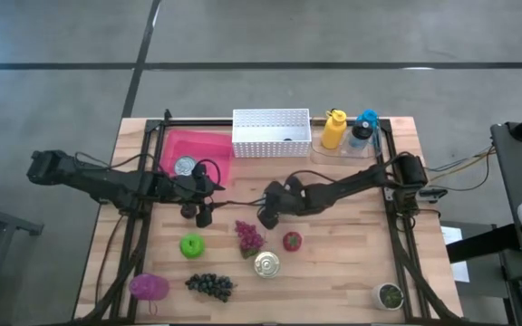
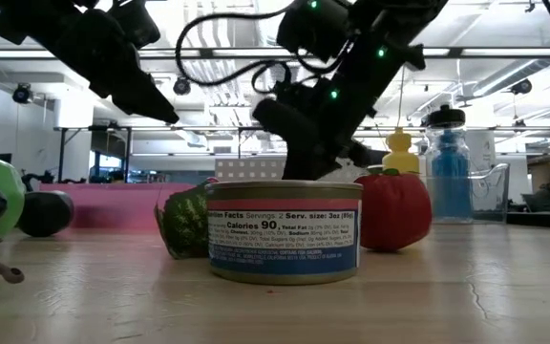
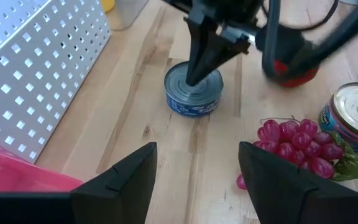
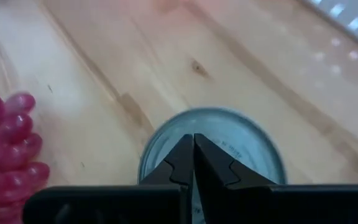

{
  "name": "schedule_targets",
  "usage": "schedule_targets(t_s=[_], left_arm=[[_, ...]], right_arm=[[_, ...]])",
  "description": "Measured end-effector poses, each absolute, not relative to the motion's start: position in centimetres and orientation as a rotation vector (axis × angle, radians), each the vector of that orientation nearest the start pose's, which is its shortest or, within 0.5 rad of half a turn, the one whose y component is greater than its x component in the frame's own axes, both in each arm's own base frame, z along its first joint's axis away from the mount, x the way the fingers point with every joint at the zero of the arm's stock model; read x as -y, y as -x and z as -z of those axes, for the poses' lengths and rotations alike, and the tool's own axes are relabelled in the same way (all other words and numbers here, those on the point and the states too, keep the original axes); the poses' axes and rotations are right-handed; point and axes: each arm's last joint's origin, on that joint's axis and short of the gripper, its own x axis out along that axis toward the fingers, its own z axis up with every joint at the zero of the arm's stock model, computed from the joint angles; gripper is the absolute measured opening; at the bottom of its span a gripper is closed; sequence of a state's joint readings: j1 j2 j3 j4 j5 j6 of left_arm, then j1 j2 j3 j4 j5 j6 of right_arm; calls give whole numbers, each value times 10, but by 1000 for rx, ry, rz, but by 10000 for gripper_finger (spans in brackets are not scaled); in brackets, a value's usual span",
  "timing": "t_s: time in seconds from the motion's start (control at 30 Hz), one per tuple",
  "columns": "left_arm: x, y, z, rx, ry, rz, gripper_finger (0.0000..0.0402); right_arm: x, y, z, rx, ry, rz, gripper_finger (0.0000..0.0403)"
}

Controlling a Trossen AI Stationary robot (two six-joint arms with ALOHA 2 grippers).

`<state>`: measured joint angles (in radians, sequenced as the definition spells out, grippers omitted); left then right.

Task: Pick & Place Food Item
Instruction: Put the blue tuna can into the pink bin

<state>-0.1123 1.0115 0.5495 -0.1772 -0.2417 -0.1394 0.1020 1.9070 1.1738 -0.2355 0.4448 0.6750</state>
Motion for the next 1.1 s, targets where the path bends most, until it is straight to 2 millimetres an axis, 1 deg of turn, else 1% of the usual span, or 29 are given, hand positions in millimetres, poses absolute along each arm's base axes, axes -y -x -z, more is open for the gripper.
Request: schedule_targets(t_s=[0.1,0.2,0.33,0.53,0.67,0.8,0.9,1.0,1.1], left_arm=[[16,-202,-215,-619,22,-168,230],[16,-202,-215,-619,22,-168,232],[16,-202,-215,-617,46,-175,231],[16,-202,-215,-615,66,-182,231],[16,-202,-215,-615,72,-184,232],[16,-202,-215,-614,72,-184,230],[16,-202,-215,-614,73,-184,231],[16,-202,-215,-614,73,-184,232],[16,-202,-215,-615,73,-185,231]], right_arm=[[-28,-378,-169,-758,-360,608,8],[-33,-372,-178,-748,-333,647,8],[-39,-360,-182,-758,-327,731,8],[-41,-343,-175,-834,-375,861,8],[-39,-336,-168,-841,-429,925,8],[-39,-334,-165,-828,-471,949,8],[-39,-336,-162,-822,-503,934,8],[-40,-337,-162,-809,-513,926,8],[-39,-334,-159,-819,-506,931,8]])
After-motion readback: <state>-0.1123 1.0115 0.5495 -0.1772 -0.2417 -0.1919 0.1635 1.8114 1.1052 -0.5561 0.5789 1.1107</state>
